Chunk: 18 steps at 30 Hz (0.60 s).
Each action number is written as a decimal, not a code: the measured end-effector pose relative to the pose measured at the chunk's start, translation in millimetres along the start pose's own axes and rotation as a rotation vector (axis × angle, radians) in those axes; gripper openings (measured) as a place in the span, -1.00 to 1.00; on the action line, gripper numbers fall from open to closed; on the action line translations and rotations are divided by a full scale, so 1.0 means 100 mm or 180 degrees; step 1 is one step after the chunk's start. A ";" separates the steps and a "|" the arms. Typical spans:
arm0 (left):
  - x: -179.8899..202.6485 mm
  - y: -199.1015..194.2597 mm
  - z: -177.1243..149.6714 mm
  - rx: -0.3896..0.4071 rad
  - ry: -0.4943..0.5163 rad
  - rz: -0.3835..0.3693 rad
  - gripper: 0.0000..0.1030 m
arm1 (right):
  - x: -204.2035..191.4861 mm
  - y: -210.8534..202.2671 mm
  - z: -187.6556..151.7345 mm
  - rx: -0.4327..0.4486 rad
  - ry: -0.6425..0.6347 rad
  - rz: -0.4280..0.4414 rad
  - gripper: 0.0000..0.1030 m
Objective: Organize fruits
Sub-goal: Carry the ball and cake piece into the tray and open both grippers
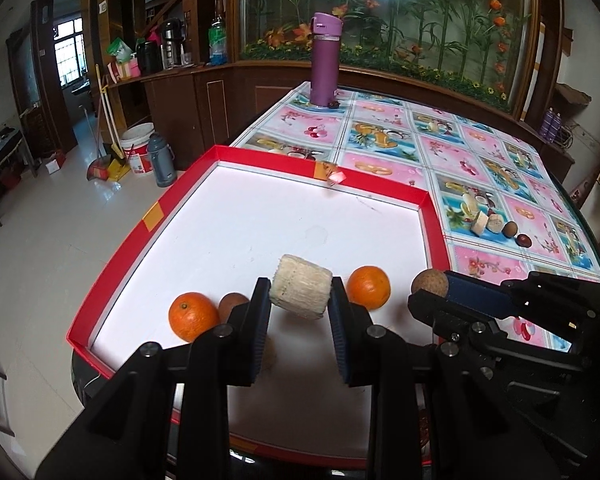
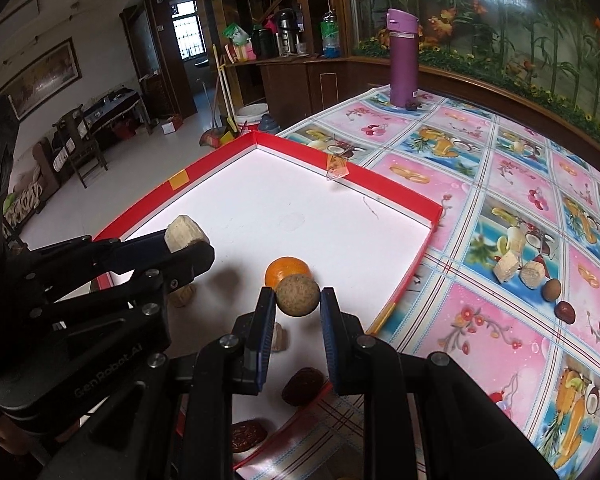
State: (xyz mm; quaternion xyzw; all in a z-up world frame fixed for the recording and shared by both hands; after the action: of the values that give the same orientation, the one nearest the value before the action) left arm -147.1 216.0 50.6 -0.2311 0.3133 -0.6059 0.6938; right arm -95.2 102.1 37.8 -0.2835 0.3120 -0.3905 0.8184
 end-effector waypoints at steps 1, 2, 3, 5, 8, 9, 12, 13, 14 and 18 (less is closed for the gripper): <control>-0.01 0.01 -0.01 -0.0012 -0.0003 0.0006 -0.41 | 0.00 0.02 -0.01 -0.0018 -0.0009 -0.0009 -0.59; -0.01 0.01 -0.02 -0.0019 -0.0006 0.0015 -0.41 | 0.00 0.03 -0.01 -0.0031 -0.0012 -0.0014 -0.59; -0.02 0.02 -0.03 -0.0027 -0.0007 0.0018 -0.41 | -0.01 0.04 -0.02 -0.0042 -0.0013 -0.0014 -0.59; -0.04 0.05 -0.06 -0.0070 -0.0022 0.0024 -0.41 | -0.02 0.07 -0.05 -0.0073 -0.0020 -0.0014 -0.59; -0.06 0.07 -0.10 -0.0105 -0.0029 0.0032 -0.41 | -0.02 0.08 -0.08 -0.0103 -0.0021 -0.0001 -0.59; -0.06 0.07 -0.11 -0.0119 -0.0028 0.0032 -0.41 | -0.03 0.08 -0.09 -0.0114 -0.0015 0.0006 -0.59; -0.06 0.08 -0.14 -0.0136 -0.0001 0.0054 -0.41 | -0.03 0.09 -0.10 -0.0125 -0.0017 0.0006 -0.59; -0.05 0.08 -0.14 -0.0137 0.0007 0.0057 -0.41 | -0.03 0.10 -0.11 -0.0137 -0.0023 0.0002 -0.59; -0.05 0.07 -0.14 -0.0141 0.0001 0.0048 -0.40 | -0.03 0.11 -0.11 -0.0151 -0.0024 -0.0001 -0.58; -0.05 0.07 -0.14 -0.0154 0.0004 0.0066 -0.40 | -0.04 0.11 -0.12 -0.0138 -0.0030 -0.0005 -0.58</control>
State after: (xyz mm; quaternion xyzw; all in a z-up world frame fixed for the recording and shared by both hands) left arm -152.3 223.3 36.6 -0.2442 0.3307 -0.5911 0.6940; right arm -100.8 108.1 23.4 -0.3033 0.3163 -0.3830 0.8132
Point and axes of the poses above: each gripper's, at about its wrist camera, not at the fingertips, and y roughly the way its jaws point, x to its right, z to its top, the point moved 1 cm from there along y, roughly the way its jaws point, and after that the axes turned 15 degrees about y, right-handed, at the moved point
